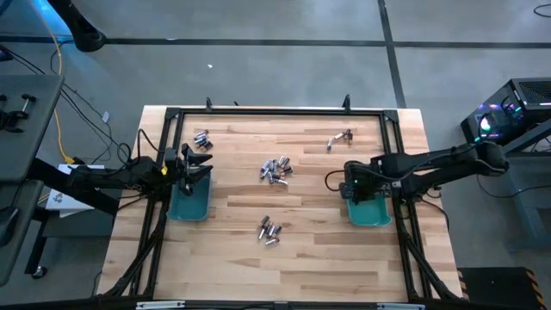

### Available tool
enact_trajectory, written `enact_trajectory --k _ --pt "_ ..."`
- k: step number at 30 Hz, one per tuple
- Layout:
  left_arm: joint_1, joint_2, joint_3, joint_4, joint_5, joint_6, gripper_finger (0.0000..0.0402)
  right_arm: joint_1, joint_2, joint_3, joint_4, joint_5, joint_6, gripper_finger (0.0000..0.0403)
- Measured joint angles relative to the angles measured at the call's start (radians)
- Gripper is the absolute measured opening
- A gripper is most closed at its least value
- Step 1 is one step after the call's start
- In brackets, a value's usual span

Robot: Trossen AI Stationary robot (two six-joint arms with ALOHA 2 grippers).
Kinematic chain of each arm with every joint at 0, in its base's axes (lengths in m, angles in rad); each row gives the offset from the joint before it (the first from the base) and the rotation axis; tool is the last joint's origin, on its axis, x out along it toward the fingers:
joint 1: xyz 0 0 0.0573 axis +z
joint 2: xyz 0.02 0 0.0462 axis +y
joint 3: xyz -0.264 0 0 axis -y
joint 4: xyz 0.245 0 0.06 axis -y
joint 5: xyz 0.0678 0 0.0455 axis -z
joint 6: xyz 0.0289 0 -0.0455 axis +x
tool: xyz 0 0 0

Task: Sort batteries
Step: Put the black battery into the green bin

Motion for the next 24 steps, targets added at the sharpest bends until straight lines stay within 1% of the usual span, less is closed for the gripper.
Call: enact_trajectory --k 7,10,16,21,24 --pt "0.0 0.0 0.0 0.001 0.0 0.0 0.0202 -0.011 0.028 -0.076 0.103 0.091 0.056 0.0016" --pt "0.0 0.0 0.0 0.001 0.0 0.0 0.0202 -0.033 0.041 -0.082 0.125 0.132 0.055 0.0016" --pt "0.0 0.0 0.0 0.001 0.0 -0.001 0.0202 -0.083 0.071 -0.082 0.151 0.165 0.014 0.0016" --pt "0.0 0.0 0.0 0.001 0.0 -0.002 0.0202 -0.109 0.102 -0.082 0.158 0.151 0.004 0.0051" --pt "0.0 0.0 0.0 0.001 0.0 -0.002 0.0202 -0.112 0.11 -0.082 0.158 0.144 -0.001 0.0064"
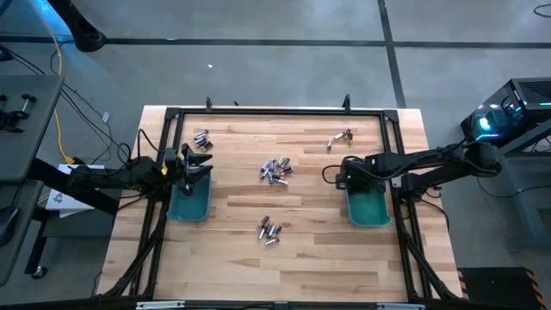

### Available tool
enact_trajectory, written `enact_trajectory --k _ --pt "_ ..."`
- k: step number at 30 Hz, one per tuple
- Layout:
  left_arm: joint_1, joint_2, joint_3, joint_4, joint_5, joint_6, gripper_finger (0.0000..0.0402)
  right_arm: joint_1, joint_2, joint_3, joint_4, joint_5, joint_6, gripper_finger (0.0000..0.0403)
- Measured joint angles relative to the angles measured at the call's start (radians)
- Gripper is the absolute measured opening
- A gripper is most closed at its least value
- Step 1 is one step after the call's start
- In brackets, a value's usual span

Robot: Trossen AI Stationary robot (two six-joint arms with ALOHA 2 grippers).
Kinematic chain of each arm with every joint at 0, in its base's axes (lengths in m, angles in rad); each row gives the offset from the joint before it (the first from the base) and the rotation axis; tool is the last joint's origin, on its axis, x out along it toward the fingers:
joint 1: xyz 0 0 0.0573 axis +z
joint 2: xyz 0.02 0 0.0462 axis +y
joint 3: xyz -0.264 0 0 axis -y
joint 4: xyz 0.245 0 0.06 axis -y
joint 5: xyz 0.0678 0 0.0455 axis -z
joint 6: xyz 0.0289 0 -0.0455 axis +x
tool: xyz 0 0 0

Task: Sort batteries
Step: Put the black battery into the green bin

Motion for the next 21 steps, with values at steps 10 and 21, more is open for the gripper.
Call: enact_trajectory --k 10,21 --pt "0.0 0.0 0.0 0.02 0.0 0.001 0.0202 0.0 0.0 0.0 0.003 -0.013 -0.008 0.0078" --pt "0.0 0.0 0.0 0.03 0.0 0.0 0.0202 0.0 -0.003 0.104 -0.214 -0.123 -0.058 0.0133"
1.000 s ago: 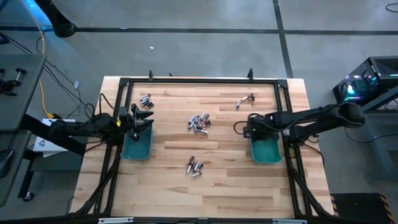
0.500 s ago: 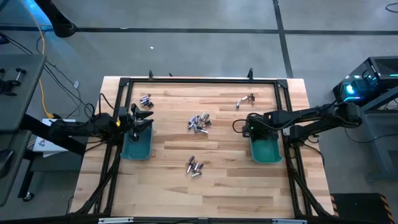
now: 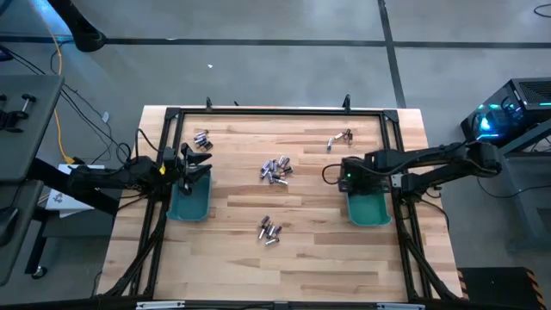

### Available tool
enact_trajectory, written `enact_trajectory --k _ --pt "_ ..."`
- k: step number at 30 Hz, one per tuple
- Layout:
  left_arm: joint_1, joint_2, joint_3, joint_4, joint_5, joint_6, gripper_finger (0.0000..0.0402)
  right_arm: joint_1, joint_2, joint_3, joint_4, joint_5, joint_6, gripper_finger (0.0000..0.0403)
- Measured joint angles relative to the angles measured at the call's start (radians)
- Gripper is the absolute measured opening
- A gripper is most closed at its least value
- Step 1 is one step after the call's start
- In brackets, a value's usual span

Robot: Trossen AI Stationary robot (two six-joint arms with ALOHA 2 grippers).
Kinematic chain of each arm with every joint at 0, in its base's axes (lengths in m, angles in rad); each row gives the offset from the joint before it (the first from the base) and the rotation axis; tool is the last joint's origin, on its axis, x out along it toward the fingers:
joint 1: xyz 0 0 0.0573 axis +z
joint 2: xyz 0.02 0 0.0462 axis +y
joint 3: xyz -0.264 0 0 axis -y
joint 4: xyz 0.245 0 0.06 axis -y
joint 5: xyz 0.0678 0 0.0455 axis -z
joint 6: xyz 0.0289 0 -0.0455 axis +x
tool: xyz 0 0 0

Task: Sort batteries
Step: Put the black battery into the green bin

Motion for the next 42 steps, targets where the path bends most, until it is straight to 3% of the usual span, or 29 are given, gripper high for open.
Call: enact_trajectory --k 5,10,12,15,17,19,23,26,30,33,38,42 --pt "0.0 0.0 0.0 0.0 0.0 0.0 0.0202 0.0 0.0 0.156 -0.252 -0.134 -0.137 0.0135" --pt "0.0 0.0 0.0 0.0 0.0 0.001 0.0202 -0.032 0.0 0.353 -0.412 -0.141 -0.251 0.0135" --pt "0.0 0.0 0.0 0.0 0.0 0.0 0.0202 -0.062 0.0 0.43 -0.42 -0.093 -0.297 0.0136" --pt "0.0 0.0 0.0 0.0 0.0 0.001 0.0202 -0.13 0.0 0.526 -0.409 0.07 -0.338 0.0136" --pt "0.0 0.0 0.0 0.0 0.0 0.001 0.0202 -0.194 0.0 0.554 -0.389 0.176 -0.369 0.0136" --pt "0.0 0.0 0.0 0.0 0.0 0.001 0.0202 -0.284 0.002 0.55 -0.362 0.217 -0.46 0.0136" --pt "0.0 0.0 0.0 0.0 0.0 0.001 0.0202 -0.475 0.013 0.485 -0.227 0.193 -0.735 0.0136" --pt "0.0 0.0 0.0 -0.001 0.0 0.001 0.0202 -0.58 0.061 0.452 -0.126 0.12 -1.084 0.0136" --pt "0.0 0.0 0.0 -0.001 0.0 0.001 0.0202 -0.632 0.171 0.455 -0.093 0.077 -1.57 0.0136" --pt "0.0 0.0 0.0 0.005 0.0 0.001 0.0202 -0.635 0.259 0.471 -0.092 0.104 -1.762 0.0136" --pt "0.0 0.0 0.0 0.022 0.0 0.002 0.0202 -0.636 0.385 0.472 -0.109 0.289 -1.843 0.0136" --pt "0.0 0.0 0.0 0.022 0.0 0.002 0.0202 -0.682 0.461 0.472 -0.121 0.327 -1.577 0.0136"
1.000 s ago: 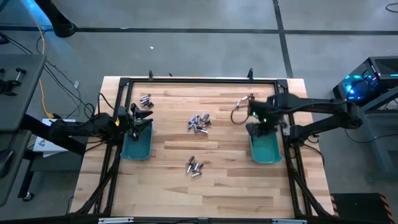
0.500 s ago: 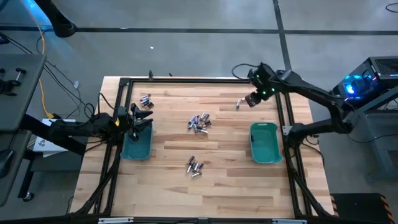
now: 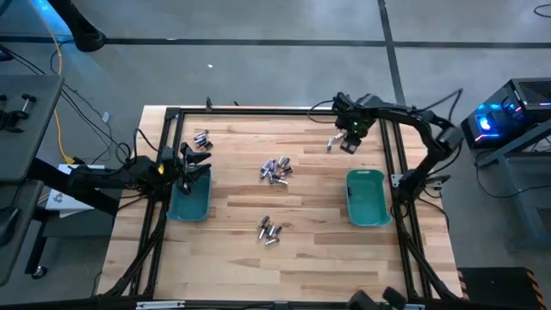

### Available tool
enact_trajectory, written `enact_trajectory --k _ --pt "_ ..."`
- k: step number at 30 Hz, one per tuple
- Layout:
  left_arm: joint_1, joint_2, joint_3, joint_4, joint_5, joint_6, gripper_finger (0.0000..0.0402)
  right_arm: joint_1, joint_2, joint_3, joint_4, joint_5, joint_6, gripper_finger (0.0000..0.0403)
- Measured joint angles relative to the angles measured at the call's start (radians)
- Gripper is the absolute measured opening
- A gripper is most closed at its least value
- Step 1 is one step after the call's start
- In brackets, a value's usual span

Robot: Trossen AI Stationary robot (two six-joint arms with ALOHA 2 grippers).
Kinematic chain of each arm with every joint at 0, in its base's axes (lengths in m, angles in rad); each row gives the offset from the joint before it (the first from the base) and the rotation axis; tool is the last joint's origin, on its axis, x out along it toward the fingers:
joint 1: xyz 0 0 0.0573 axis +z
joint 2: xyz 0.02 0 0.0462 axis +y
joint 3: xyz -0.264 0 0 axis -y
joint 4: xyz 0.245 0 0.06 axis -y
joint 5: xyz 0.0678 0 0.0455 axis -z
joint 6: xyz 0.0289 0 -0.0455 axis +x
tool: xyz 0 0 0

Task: Sort batteries
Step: Put the black battery into the green bin

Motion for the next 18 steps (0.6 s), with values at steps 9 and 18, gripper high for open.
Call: enact_trajectory --k 9,18 --pt "0.0 0.0 0.0 0.0 0.0 0.0 0.0202 -0.16 0.112 0.0 0.117 -0.148 0.311 0.0136" --pt "0.0 0.0 0.0 0.0 0.0 0.0 0.0202 -0.197 0.129 0.0 0.202 -0.233 0.39 0.0136"
